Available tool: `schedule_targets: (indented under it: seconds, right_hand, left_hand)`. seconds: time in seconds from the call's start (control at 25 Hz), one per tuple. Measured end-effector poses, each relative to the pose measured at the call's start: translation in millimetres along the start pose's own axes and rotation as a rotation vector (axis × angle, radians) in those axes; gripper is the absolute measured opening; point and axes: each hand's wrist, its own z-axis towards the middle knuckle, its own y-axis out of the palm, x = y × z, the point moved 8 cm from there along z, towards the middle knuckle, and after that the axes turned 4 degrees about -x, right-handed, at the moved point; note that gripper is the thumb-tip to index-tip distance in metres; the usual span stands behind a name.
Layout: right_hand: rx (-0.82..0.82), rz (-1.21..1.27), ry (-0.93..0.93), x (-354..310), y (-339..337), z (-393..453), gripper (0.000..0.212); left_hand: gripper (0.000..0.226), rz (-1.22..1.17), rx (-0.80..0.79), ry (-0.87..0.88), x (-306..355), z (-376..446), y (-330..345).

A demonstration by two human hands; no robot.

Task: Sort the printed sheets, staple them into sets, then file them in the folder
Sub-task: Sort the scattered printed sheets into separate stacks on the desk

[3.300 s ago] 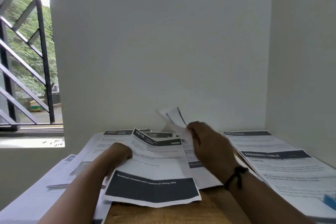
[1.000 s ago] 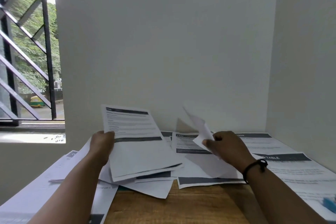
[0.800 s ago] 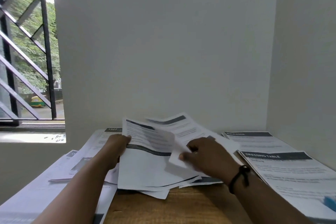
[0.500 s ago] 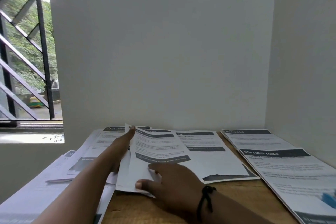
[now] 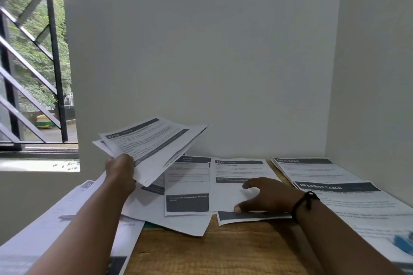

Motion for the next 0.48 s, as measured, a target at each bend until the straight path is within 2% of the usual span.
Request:
schedule_targets:
  seconds: [0.2, 0.36, 0.48]
  right_hand:
    - [0.072, -0.1, -0.049, -21, 6, 4, 0.09]
    - [0.092, -0.18, -0.03, -24, 17, 10, 0.105]
    - [0.123, -0.234, -0.008, -23, 22, 14, 0.103]
  left_hand:
    - [0.05, -0.07, -0.016, -0.008, -4, 8, 5]
    - [0.047, -0.081, 0.08, 0.0, -1, 4, -2]
    - [0.054, -0.068, 0.118, 0.052, 5, -2, -6]
